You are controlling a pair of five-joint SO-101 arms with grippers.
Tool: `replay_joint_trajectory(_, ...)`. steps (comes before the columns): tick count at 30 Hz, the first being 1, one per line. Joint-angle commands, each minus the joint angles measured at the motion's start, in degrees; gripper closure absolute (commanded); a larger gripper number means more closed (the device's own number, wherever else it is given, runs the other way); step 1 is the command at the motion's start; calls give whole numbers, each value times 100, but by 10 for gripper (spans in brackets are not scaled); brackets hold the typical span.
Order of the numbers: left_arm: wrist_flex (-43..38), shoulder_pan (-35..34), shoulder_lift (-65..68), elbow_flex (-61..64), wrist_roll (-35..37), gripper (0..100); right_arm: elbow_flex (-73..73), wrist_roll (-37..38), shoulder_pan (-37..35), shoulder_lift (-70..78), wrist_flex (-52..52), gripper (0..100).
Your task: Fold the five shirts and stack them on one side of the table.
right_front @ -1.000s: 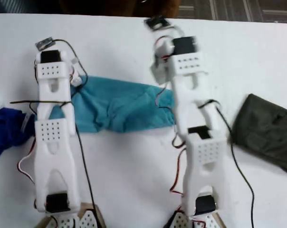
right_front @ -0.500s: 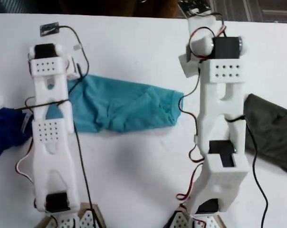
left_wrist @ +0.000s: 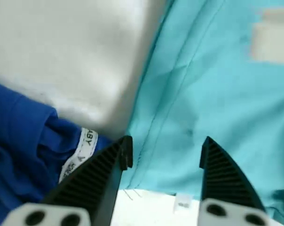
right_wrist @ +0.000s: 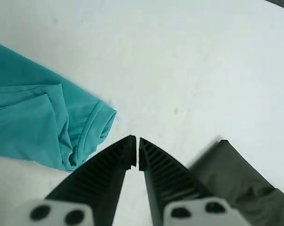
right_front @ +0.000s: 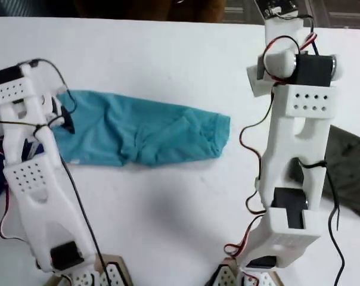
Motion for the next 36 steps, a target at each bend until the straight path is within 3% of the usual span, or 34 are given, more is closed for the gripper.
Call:
replay_joint_trajectory(1,53,-44,-273,22,-105,745,-26,53,31,-391,136,979)
replay_joint_trajectory(13,44,-440,-378,31,-246,745,-26,53,31,-620,136,979)
replay_joint_trajectory(34,-264,308,519,57,-316,749,-26,44,22,-813,136,979)
replay_joint_trajectory(36,-237,316,519,40,-316,790,-26,44,22,-813,136,979)
